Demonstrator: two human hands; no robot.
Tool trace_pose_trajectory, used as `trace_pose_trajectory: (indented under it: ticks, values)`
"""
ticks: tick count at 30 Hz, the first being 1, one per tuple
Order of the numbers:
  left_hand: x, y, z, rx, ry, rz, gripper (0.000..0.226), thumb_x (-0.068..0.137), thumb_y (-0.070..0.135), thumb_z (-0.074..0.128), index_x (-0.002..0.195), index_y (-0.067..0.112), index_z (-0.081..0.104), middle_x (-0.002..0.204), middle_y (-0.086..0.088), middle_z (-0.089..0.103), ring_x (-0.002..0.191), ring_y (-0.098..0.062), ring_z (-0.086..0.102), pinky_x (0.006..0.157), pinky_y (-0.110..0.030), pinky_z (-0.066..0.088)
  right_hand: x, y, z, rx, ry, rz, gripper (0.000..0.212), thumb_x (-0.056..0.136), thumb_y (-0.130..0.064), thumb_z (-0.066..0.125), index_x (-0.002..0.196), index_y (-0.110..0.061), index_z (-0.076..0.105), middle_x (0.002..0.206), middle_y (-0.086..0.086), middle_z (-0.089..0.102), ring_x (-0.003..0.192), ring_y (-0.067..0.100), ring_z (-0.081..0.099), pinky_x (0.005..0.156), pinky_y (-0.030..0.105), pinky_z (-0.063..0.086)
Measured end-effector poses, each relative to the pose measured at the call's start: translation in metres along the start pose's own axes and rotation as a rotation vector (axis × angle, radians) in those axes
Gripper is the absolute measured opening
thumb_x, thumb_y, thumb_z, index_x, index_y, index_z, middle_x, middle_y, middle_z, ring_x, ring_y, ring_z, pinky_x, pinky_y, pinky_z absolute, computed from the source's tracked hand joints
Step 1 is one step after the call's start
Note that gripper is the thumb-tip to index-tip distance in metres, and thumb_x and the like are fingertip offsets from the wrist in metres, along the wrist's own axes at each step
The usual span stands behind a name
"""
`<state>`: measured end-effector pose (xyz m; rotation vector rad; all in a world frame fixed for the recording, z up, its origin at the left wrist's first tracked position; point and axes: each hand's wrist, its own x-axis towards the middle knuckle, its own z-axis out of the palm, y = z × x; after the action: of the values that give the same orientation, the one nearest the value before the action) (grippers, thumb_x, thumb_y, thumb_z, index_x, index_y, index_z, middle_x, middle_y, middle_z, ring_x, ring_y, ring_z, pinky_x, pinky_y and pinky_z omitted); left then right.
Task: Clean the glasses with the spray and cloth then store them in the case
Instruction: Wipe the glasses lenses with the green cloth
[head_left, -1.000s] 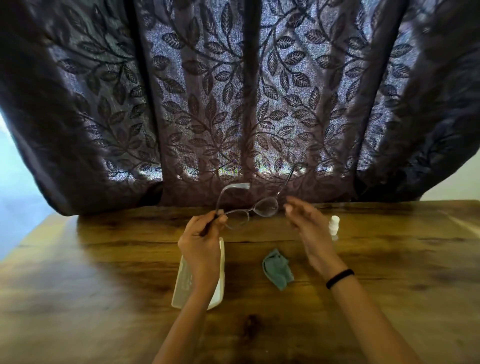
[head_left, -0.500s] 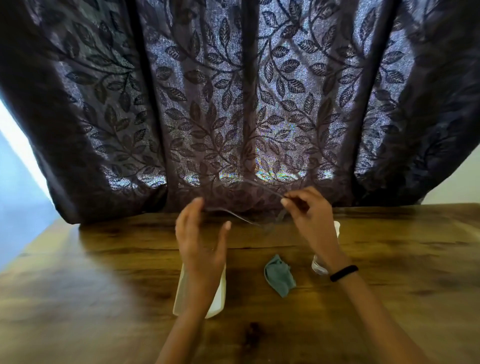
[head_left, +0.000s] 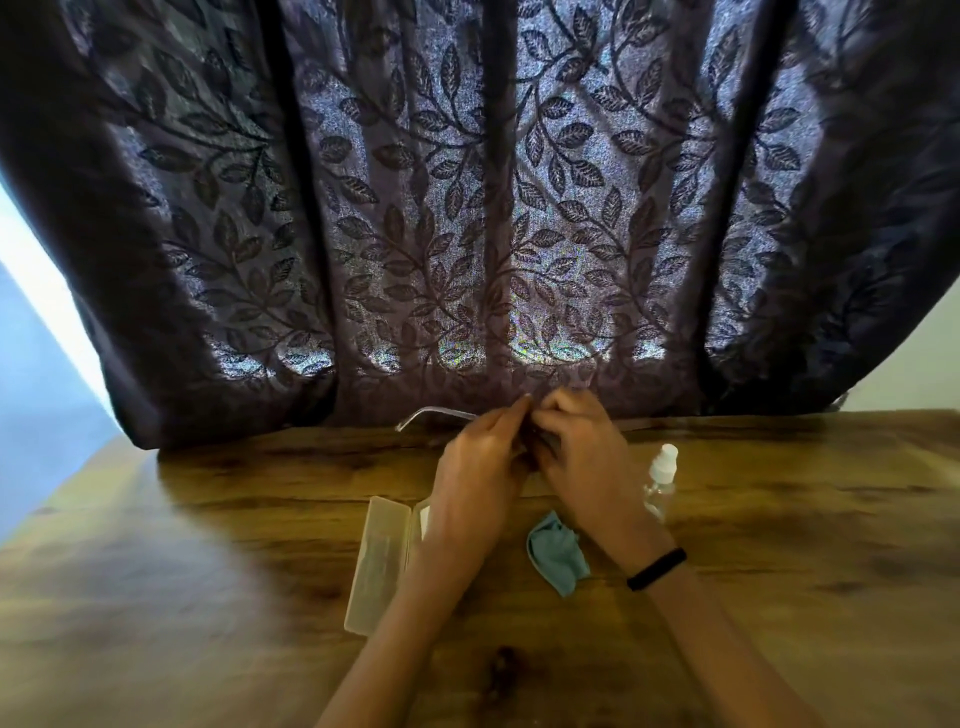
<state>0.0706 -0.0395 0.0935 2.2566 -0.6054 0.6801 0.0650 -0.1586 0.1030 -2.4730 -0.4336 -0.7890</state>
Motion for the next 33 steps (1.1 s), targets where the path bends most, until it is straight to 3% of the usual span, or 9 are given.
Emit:
trace_pose_trajectory:
  ticks: [6, 13, 15, 17, 19, 22, 25, 30, 33]
  values:
    - [-0.001, -0.004, -0.004, 0.024, 0.055, -0.011, 0.041, 0.068, -0.001, 0.064, 0.108, 0.011, 0.065, 0.097, -0.014, 0.07, 0.083, -0.034, 0.066, 0.067, -0.041, 0.055, -0.007, 0.001, 0.006, 0.2, 0.016, 0.024, 0.009, 0.082, -0.011, 0.064, 0.089, -0.01, 0.07, 0.084, 0.006, 0.062, 0.084, 0.022, 0.054, 0.068, 0.034, 0.048]
    - [-0.005, -0.014, -0.007, 0.034, 0.102, -0.019, 0.015, 0.072, 0.011, 0.072, 0.087, 0.012, 0.072, 0.082, -0.007, 0.069, 0.071, -0.023, 0.066, 0.061, -0.035, 0.052, -0.036, 0.022, 0.017, 0.388, 0.272, 0.235, 0.008, 0.086, -0.015, 0.061, 0.088, -0.012, 0.068, 0.08, 0.0, 0.064, 0.07, 0.007, 0.059, 0.063, 0.011, 0.046]
    - [-0.007, -0.02, -0.009, -0.025, 0.149, -0.063, 0.015, 0.072, 0.01, 0.073, 0.087, 0.008, 0.072, 0.083, -0.008, 0.071, 0.071, -0.019, 0.067, 0.065, -0.032, 0.051, -0.05, 0.034, 0.023, 0.294, 0.127, 0.34, 0.012, 0.088, -0.02, 0.059, 0.092, -0.012, 0.067, 0.077, 0.0, 0.065, 0.066, 0.011, 0.059, 0.061, 0.014, 0.045]
    - [-0.008, -0.024, -0.01, -0.091, 0.193, -0.123, 0.014, 0.073, 0.006, 0.072, 0.087, 0.007, 0.073, 0.085, -0.009, 0.073, 0.074, -0.018, 0.068, 0.069, -0.03, 0.052, -0.061, 0.044, 0.032, 0.136, -0.208, 0.429, 0.025, 0.089, -0.033, 0.055, 0.103, -0.014, 0.065, 0.09, 0.004, 0.069, 0.073, 0.012, 0.059, 0.062, 0.017, 0.045]
    - [-0.009, -0.028, -0.008, -0.19, 0.232, -0.235, 0.014, 0.075, 0.004, 0.071, 0.088, 0.007, 0.073, 0.085, -0.008, 0.073, 0.074, -0.018, 0.068, 0.069, -0.033, 0.054, -0.072, 0.049, 0.046, 0.013, -0.45, 0.457, 0.035, 0.088, -0.043, 0.054, 0.114, -0.02, 0.061, 0.116, 0.003, 0.062, 0.097, 0.015, 0.057, 0.079, 0.024, 0.046]
    - [-0.013, -0.033, -0.005, -0.361, 0.261, -0.423, 0.016, 0.077, 0.007, 0.07, 0.092, 0.012, 0.072, 0.083, -0.006, 0.072, 0.071, -0.012, 0.068, 0.066, -0.03, 0.056, -0.086, 0.049, 0.064, -0.128, -0.558, 0.388, 0.039, 0.088, -0.039, 0.055, 0.124, -0.025, 0.054, 0.139, -0.003, 0.044, 0.126, 0.022, 0.037, 0.101, 0.034, 0.039]
    - [-0.016, -0.036, -0.006, -0.492, 0.295, -0.457, 0.018, 0.077, 0.007, 0.069, 0.094, 0.016, 0.07, 0.078, -0.007, 0.072, 0.063, -0.004, 0.066, 0.061, -0.018, 0.054, -0.087, 0.051, 0.069, -0.086, -0.488, 0.377, 0.026, 0.091, -0.022, 0.053, 0.116, -0.022, 0.061, 0.13, -0.004, 0.054, 0.115, 0.016, 0.048, 0.093, 0.026, 0.043]
    - [-0.019, -0.038, -0.005, -0.508, 0.362, -0.443, 0.022, 0.078, 0.003, 0.067, 0.095, 0.016, 0.068, 0.084, -0.008, 0.072, 0.069, -0.016, 0.068, 0.069, -0.025, 0.056, -0.056, 0.036, 0.046, 0.384, -0.136, 0.487, 0.016, 0.084, -0.015, 0.065, 0.099, -0.017, 0.07, 0.094, -0.004, 0.069, 0.073, -0.007, 0.058, 0.065, 0.001, 0.042]
    - [-0.019, -0.035, -0.002, -0.528, 0.382, -0.418, 0.027, 0.077, -0.002, 0.066, 0.095, 0.018, 0.066, 0.082, 0.0, 0.07, 0.068, -0.001, 0.065, 0.068, -0.014, 0.053, -0.03, 0.014, 0.032, 0.554, 0.169, 0.336, 0.018, 0.08, -0.011, 0.068, 0.096, -0.019, 0.071, 0.093, -0.009, 0.067, 0.085, -0.002, 0.062, 0.074, 0.004, 0.045]
